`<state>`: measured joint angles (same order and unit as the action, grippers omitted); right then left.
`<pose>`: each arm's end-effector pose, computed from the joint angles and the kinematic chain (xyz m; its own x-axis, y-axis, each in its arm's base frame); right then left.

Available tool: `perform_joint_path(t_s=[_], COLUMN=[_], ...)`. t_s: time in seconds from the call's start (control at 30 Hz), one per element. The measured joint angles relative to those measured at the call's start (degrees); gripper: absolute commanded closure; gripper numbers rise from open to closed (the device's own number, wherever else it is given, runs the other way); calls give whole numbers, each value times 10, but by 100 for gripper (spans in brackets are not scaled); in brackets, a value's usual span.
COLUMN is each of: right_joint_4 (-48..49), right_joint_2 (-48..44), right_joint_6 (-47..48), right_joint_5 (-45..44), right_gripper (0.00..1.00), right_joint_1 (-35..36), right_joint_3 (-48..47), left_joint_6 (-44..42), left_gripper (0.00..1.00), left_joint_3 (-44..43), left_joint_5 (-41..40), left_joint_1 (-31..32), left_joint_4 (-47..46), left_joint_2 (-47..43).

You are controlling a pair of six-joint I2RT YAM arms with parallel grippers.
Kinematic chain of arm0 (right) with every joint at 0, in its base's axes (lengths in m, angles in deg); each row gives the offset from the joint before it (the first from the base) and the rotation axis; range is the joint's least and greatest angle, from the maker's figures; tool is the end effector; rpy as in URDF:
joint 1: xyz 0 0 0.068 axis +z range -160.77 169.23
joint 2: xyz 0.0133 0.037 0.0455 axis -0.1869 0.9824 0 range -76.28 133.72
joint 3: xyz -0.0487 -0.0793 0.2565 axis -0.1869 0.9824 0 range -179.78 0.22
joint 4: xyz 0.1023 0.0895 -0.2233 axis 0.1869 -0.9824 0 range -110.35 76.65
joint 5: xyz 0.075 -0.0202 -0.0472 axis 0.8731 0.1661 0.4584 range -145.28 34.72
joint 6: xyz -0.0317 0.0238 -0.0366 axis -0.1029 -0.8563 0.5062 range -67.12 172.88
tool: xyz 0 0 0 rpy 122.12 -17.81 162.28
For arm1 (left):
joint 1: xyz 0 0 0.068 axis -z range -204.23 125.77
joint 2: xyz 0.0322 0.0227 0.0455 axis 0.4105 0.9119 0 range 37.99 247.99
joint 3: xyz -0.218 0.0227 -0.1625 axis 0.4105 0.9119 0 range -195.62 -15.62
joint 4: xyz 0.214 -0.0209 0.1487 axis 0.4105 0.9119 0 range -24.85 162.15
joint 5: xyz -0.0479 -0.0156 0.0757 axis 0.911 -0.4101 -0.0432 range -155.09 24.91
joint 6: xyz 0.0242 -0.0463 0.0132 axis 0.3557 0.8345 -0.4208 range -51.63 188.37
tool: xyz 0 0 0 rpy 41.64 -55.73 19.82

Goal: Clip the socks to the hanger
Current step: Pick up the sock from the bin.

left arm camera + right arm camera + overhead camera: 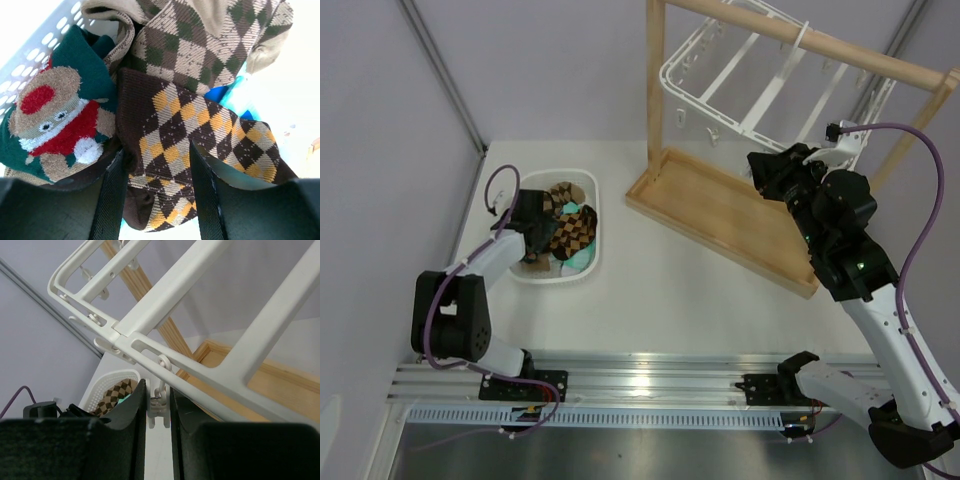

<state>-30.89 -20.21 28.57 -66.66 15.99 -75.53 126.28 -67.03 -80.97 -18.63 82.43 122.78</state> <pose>0.1745 0.0801 0.4756 -0.0789 0.4122 -0.9077 -0.2555 0.8717 0.4181 0.3018 -0.0198 0.2081 -0.3422 -0.7852 -0.5161 -0.6939 0.5815 -0.4247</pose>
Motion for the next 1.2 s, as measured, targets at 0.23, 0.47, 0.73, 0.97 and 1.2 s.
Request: perform_joint_path(t_s=[0.23,0.47,0.73,0.97,1.2], right_joint_4=[3,4,6,7,10], right_joint_2=[0,0,0,0,0], right_joint_6=[0,0,0,4,10], right_joint_5=[1,1,3,9,16], right_gripper=[100,100,100,100,100], right_joint_1=[0,0,0,-1,-2], right_joint_3=[4,4,4,4,4], left_joint_6=[7,4,-78,-275,-490], left_gripper=[62,99,99,99,99], left_joint_3=[1,1,-19,-147,-309], left_joint_5=[0,-1,5,132,257], left_joint_1=[0,0,18,110,294], left_joint_4=[0,3,13,-31,-8], left_joint_2=[12,9,-113,-181,-148])
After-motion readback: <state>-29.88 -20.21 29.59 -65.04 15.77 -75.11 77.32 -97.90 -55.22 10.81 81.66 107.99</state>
